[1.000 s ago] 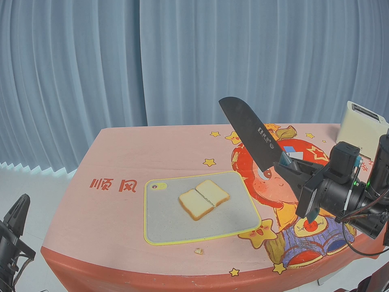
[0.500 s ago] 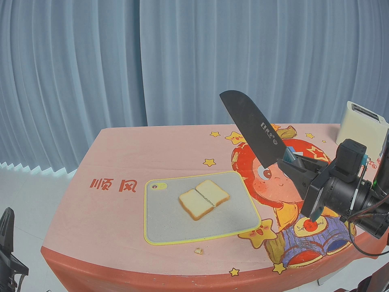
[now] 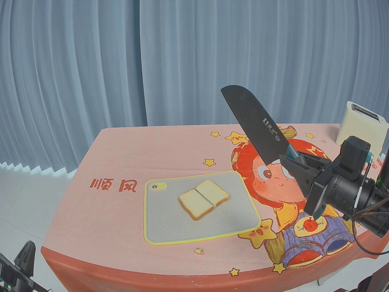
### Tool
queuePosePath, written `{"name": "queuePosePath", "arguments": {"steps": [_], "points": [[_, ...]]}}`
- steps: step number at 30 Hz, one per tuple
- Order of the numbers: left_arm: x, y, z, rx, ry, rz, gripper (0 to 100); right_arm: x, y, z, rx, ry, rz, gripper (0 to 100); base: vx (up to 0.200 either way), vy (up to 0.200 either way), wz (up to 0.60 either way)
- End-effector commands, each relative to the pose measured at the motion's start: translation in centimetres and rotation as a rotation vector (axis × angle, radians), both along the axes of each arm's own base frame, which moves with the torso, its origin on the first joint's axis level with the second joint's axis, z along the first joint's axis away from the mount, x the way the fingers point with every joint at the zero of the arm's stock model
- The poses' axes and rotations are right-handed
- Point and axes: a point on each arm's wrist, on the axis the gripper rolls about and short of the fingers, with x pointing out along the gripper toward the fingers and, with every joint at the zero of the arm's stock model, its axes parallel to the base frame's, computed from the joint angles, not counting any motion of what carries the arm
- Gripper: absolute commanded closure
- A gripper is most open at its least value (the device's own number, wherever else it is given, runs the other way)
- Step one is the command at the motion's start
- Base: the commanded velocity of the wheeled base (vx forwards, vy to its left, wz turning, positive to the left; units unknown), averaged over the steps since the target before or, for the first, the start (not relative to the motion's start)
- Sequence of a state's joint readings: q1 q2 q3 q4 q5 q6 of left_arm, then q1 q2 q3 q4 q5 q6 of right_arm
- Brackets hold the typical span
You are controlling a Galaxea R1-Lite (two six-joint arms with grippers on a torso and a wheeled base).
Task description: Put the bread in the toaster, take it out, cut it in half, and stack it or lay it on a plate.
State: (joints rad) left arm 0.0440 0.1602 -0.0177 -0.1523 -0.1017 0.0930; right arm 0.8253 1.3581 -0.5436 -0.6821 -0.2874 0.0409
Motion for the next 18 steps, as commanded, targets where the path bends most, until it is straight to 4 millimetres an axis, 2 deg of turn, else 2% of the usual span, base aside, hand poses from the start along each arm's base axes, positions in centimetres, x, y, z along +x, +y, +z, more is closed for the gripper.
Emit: {"name": "queuePosePath", "arguments": {"steps": [1, 18], "points": [[-1.28, 0.20, -2.28, -0.072, 0.008, 0.048, 100, -0.10, -0.06, -0.04, 0.000, 0.001, 0.002, 100, 0.000, 0.000, 0.00], [-1.28, 0.20, -2.33, -0.080, 0.012, 0.047, 100, -0.21, 0.07, 0.01, 0.001, 0.000, -0.001, 100, 0.000, 0.000, 0.00]]}}
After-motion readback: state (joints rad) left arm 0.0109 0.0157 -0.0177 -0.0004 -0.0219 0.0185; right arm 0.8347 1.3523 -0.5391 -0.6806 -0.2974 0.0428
